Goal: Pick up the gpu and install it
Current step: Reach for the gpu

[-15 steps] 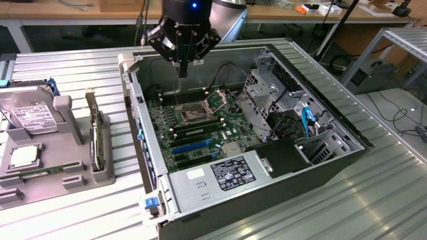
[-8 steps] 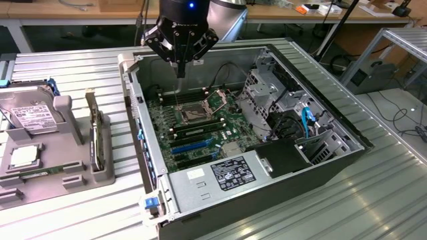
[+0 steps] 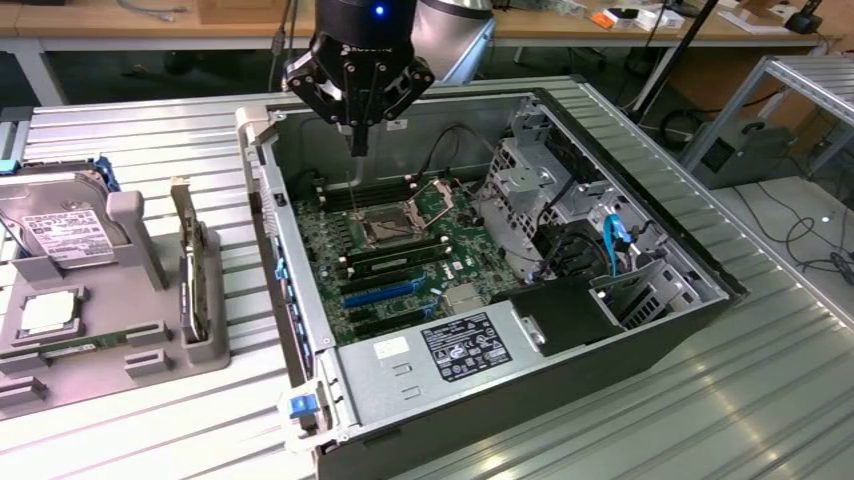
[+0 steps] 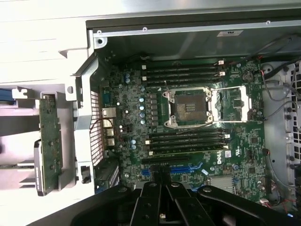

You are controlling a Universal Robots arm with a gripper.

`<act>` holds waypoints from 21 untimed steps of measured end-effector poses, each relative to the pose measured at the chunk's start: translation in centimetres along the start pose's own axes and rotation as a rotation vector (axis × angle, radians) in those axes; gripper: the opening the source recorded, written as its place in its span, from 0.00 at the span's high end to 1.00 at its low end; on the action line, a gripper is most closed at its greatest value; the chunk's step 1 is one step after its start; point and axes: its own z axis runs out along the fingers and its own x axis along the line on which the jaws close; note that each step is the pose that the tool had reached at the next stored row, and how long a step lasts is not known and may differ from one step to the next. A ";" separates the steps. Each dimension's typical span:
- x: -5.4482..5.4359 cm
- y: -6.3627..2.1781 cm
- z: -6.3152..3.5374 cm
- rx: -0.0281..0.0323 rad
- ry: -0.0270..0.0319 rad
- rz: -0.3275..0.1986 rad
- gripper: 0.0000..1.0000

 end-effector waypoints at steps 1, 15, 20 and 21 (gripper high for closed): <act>0.0 0.00 0.00 0.0000 0.0000 0.000 0.89; 0.7 -0.05 -0.02 0.0000 0.0000 0.000 0.89; 0.9 -0.07 -0.02 0.0000 0.0000 0.000 0.89; 1.0 -0.07 -0.03 0.0000 0.0000 0.000 0.89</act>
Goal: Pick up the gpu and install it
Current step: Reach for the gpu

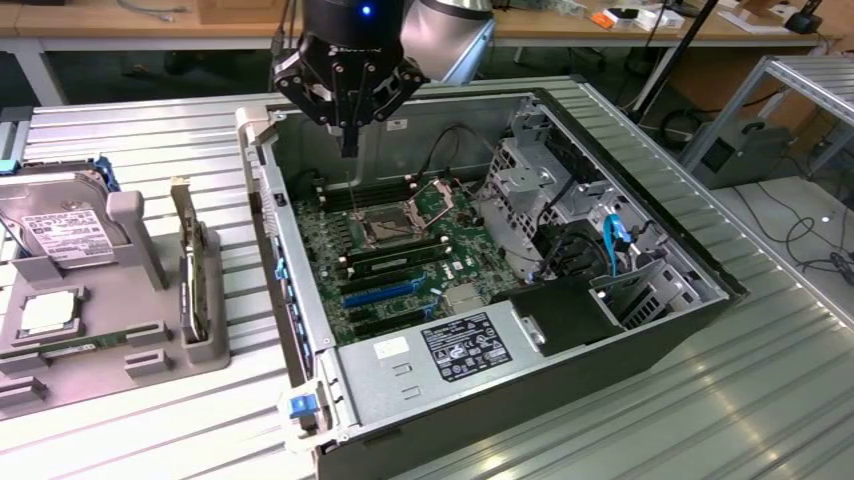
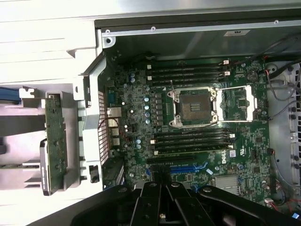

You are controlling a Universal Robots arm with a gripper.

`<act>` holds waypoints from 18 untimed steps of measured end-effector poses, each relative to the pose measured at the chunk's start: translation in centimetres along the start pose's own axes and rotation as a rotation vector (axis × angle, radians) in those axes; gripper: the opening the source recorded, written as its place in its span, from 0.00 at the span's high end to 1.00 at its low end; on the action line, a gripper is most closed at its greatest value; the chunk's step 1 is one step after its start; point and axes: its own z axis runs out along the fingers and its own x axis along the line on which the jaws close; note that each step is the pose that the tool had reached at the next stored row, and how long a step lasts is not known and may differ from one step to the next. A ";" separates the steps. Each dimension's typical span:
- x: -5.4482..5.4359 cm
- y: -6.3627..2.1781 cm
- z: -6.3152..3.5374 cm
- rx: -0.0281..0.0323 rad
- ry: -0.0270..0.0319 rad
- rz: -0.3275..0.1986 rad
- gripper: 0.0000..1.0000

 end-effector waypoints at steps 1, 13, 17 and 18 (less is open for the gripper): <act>0.1 -0.01 0.00 0.0000 0.0000 0.000 0.89; 0.7 -0.05 -0.02 0.0000 0.0000 0.000 0.89; 0.9 -0.07 -0.02 0.0000 0.0000 0.000 0.89; 1.0 -0.07 -0.03 -0.0001 0.0000 0.000 0.89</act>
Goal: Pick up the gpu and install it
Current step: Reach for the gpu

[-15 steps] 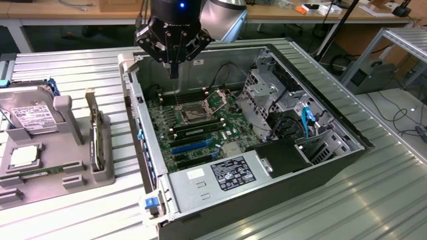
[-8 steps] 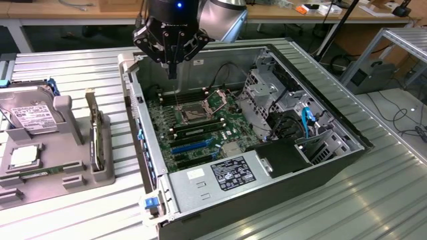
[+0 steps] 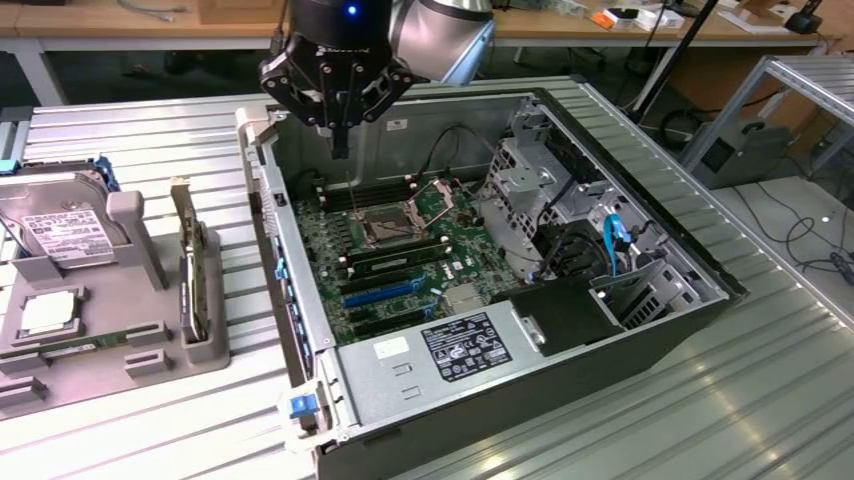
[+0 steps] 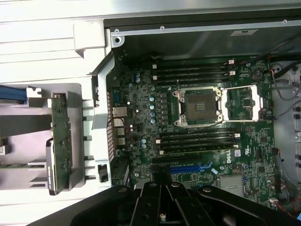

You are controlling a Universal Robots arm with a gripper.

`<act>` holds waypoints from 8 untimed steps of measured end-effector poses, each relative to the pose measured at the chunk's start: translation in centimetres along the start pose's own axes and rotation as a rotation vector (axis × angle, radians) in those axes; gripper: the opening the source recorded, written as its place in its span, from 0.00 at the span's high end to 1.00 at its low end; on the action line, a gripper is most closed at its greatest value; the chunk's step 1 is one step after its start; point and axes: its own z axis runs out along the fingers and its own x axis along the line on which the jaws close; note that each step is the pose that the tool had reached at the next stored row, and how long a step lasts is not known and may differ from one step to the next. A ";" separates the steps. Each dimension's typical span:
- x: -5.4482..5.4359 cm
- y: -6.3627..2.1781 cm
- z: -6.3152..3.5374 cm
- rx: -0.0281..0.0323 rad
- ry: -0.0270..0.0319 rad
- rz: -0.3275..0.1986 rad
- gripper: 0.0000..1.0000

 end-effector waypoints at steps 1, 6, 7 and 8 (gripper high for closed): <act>0.0 0.00 0.00 0.0001 0.0000 0.000 0.89; 0.3 -0.02 -0.01 0.0000 0.0000 0.000 0.89; 0.3 -0.03 -0.01 0.0000 0.0000 0.000 0.89; 0.4 -0.03 -0.01 0.0000 0.0000 0.000 0.89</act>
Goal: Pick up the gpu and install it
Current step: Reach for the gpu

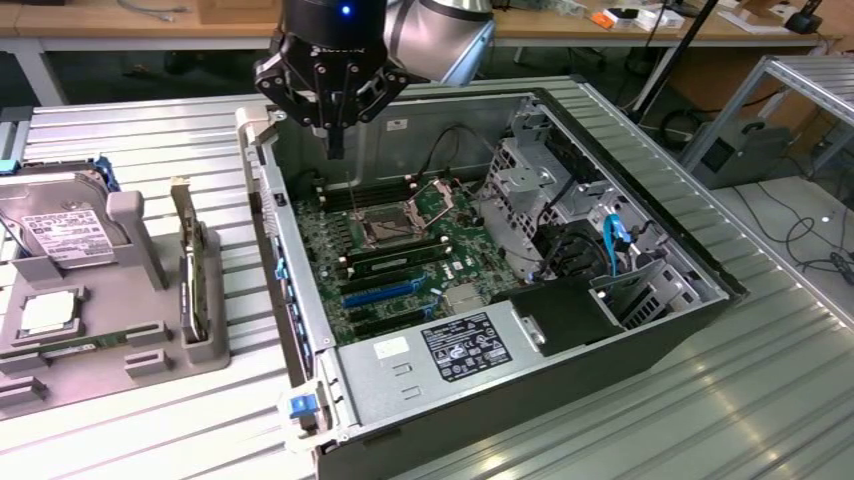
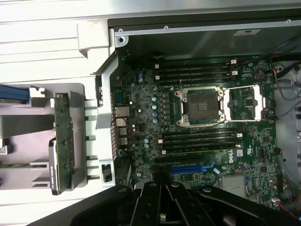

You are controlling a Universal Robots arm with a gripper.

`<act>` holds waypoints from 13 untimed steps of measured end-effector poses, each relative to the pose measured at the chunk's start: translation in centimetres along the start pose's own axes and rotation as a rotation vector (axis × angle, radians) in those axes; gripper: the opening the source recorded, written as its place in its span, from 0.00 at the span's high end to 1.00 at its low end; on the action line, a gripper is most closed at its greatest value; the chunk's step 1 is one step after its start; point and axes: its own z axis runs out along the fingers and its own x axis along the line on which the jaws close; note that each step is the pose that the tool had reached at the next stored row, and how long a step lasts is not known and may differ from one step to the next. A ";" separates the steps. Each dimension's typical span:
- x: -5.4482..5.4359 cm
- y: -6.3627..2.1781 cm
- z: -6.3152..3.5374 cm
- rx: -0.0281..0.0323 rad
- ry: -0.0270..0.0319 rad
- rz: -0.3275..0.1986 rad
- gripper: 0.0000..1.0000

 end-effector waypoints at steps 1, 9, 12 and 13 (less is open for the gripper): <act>0.0 0.00 0.00 0.0000 0.0000 0.000 0.89; 0.3 -0.03 -0.01 0.0000 0.0000 0.000 0.89; 0.5 -0.04 -0.01 0.0000 0.0000 0.000 0.89; 0.6 -0.04 -0.02 0.0000 0.0000 0.000 0.89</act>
